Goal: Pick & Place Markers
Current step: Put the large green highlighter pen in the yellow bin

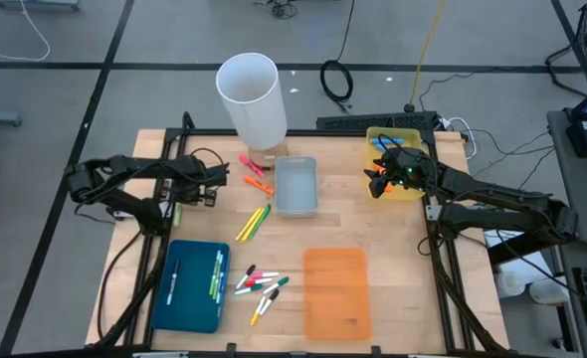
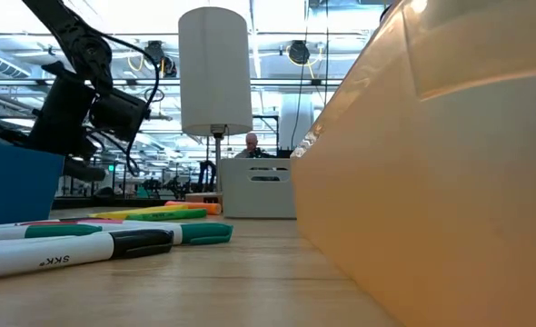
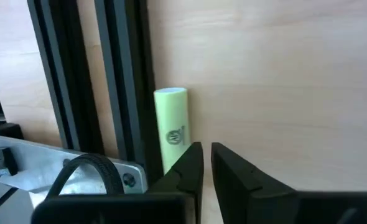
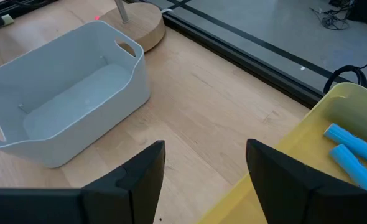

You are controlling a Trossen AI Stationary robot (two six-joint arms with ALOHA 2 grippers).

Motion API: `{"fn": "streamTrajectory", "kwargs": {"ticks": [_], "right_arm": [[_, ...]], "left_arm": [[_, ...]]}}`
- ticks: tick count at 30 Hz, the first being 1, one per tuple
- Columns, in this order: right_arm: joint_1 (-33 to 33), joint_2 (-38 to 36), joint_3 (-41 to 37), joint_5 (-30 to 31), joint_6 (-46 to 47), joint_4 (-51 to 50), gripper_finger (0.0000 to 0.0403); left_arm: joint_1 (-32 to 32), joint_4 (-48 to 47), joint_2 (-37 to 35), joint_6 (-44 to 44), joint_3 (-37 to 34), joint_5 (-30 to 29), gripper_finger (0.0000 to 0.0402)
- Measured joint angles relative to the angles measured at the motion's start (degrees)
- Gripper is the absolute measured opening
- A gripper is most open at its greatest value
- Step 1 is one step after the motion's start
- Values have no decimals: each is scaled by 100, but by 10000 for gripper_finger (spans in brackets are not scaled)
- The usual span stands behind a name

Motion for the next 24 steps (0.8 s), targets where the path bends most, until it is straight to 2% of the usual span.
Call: {"fn": "streamTrajectory", "kwargs": {"ticks": [5,9,14,20,24], "right_arm": [[0,0,0,0,1,0,212],[0,0,0,0,1,0,212],[0,0,0,0,-14,-2,212],[0,0,0,-2,-14,-2,212],[2,0,0,-2,-16,-4,212]], "left_arm": [[-86,-217,-2,-5,274,-26,37],[-84,-938,-2,-287,329,-300,37],[-88,-918,15,-454,328,-399,37],[-261,-861,20,-199,328,-186,37],[-354,-320,-20,158,328,386,57]]}}
